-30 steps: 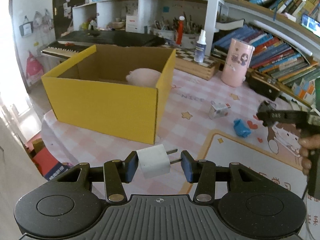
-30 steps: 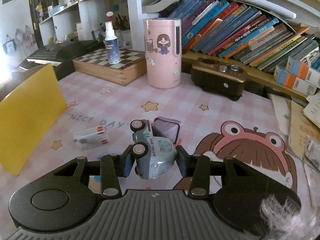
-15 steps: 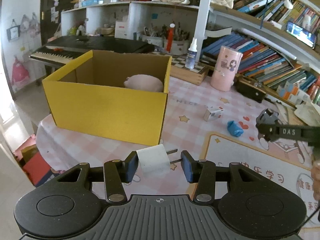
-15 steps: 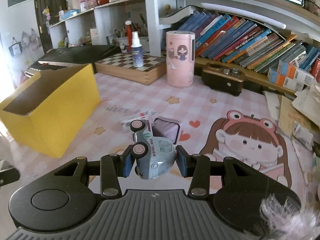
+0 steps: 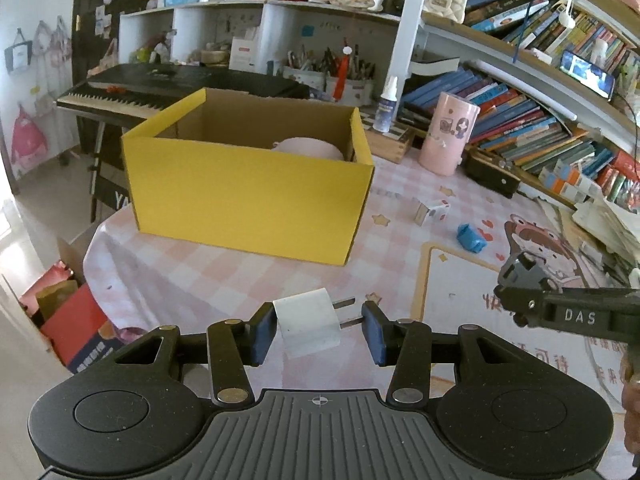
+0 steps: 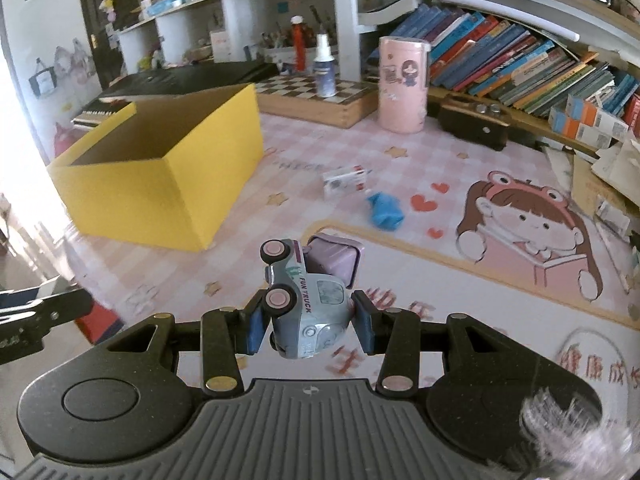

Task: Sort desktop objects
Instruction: 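Carry the white charger and grey truck in both grippers over the yellow box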

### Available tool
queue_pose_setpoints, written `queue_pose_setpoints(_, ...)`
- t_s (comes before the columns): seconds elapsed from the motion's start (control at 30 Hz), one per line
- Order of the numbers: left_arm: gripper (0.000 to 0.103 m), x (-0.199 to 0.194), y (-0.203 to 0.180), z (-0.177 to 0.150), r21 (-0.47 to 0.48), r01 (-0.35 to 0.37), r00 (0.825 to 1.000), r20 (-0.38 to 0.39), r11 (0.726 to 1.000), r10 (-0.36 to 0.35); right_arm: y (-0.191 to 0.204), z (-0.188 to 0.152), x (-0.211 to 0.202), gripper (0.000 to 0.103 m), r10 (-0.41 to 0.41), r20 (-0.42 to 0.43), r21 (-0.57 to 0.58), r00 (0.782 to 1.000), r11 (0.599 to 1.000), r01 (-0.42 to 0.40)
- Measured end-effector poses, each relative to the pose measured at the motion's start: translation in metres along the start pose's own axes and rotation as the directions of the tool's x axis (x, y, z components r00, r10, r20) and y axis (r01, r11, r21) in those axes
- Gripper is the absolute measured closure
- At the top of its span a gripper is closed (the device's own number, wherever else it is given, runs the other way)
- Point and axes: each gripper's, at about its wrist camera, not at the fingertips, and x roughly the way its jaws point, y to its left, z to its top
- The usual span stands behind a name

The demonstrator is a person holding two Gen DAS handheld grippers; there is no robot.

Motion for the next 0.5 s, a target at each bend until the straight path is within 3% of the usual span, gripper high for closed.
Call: queue_pose_setpoints(0.5,0.058,-0.029,0.046,-0.019,0.029,0.019,1.0,0.0,0.999,-0.019,0.073,-0.03,-0.017,0.062,0.044,-0.013,-0.004,0.999,0.999,-0.044)
